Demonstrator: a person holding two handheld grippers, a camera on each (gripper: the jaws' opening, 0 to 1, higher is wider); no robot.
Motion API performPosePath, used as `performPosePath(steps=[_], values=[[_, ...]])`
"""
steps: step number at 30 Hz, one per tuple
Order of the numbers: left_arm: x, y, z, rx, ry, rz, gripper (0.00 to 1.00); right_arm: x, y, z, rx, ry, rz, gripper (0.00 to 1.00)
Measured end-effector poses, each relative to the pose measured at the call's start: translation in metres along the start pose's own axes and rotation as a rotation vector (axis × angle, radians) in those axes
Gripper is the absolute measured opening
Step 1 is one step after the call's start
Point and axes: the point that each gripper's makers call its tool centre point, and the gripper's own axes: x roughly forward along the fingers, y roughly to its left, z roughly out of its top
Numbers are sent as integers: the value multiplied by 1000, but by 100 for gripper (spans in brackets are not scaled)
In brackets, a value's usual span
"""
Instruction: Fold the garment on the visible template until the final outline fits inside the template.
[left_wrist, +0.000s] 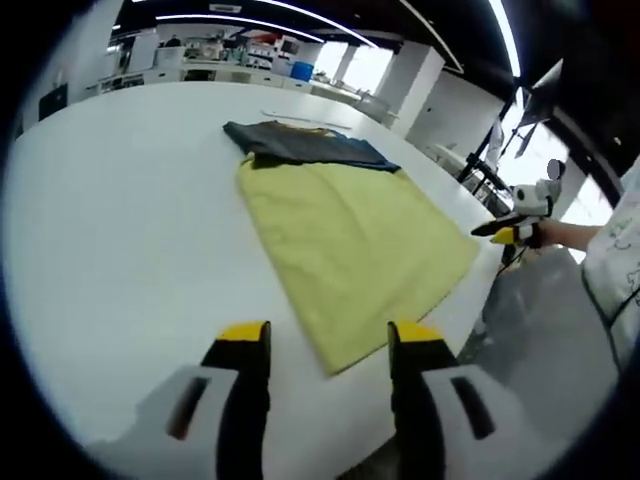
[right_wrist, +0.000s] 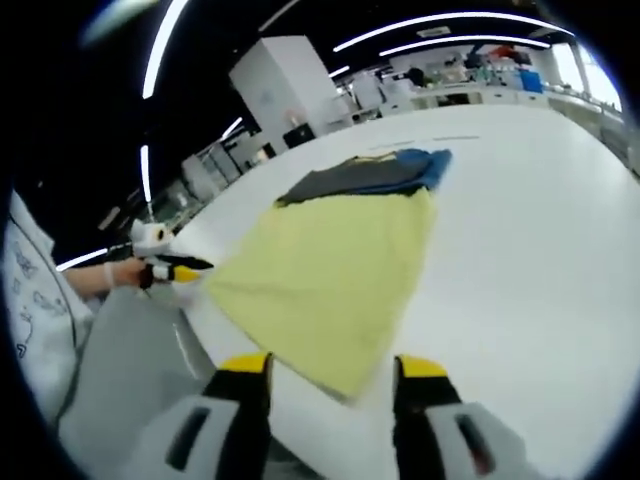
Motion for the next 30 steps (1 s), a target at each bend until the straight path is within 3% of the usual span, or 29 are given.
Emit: performPosePath(steps=[3, 8, 15, 22, 27, 30], values=[[-1, -1, -2, -39, 4, -7, 33, 0, 2, -6, 7, 20, 14, 39], [-1, -2, -10, -37, 22, -12, 22, 1, 1, -14, 20, 35, 10, 37], [-3, 1, -18, -122, 23, -17, 4, 1, 3, -14, 68, 13, 21, 30], [-2, 4, -20, -151, 20, -23, 1, 6, 1, -11, 102, 10, 27, 22], [-1, 6, -19, -210, 25, -22, 0, 10, -11, -12, 106, 29, -28, 2], [-1, 5, -19, -230, 29, -20, 0, 10, -11, -12, 121, 32, -22, 0]])
